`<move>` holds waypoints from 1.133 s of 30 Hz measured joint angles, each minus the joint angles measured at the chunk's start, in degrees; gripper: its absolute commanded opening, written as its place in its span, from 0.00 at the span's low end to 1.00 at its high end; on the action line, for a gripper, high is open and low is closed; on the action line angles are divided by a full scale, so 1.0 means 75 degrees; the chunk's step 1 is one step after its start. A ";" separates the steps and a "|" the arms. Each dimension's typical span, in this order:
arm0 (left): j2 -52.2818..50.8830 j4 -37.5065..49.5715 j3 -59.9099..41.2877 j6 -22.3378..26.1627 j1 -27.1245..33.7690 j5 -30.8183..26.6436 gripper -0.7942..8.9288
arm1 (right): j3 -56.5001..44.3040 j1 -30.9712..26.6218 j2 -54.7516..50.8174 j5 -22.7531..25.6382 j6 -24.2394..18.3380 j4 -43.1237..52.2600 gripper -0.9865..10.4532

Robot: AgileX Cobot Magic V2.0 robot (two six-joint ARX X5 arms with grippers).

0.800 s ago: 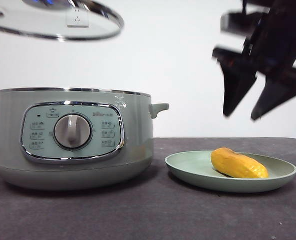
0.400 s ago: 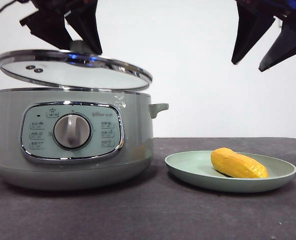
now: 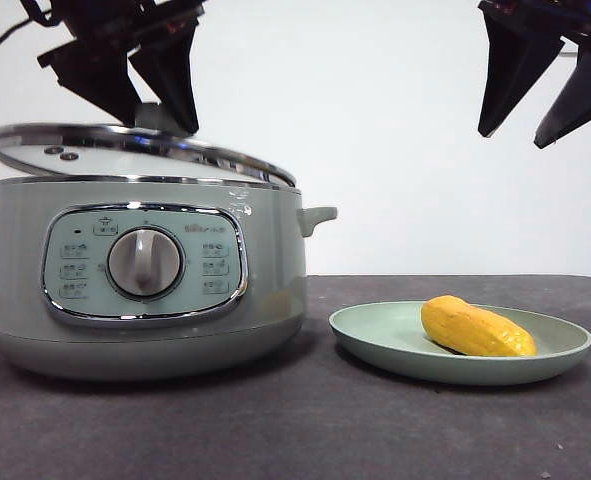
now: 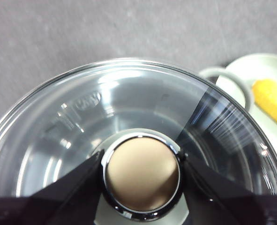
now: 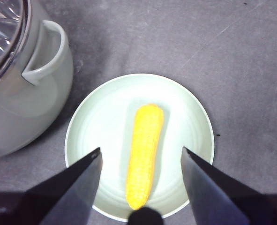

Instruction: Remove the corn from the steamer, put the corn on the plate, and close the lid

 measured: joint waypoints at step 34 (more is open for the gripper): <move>-0.4584 -0.1871 -0.0181 -0.0111 -0.0122 -0.0691 0.07 | -0.0020 0.0003 -0.1431 -0.0020 -0.0026 -0.0128 0.08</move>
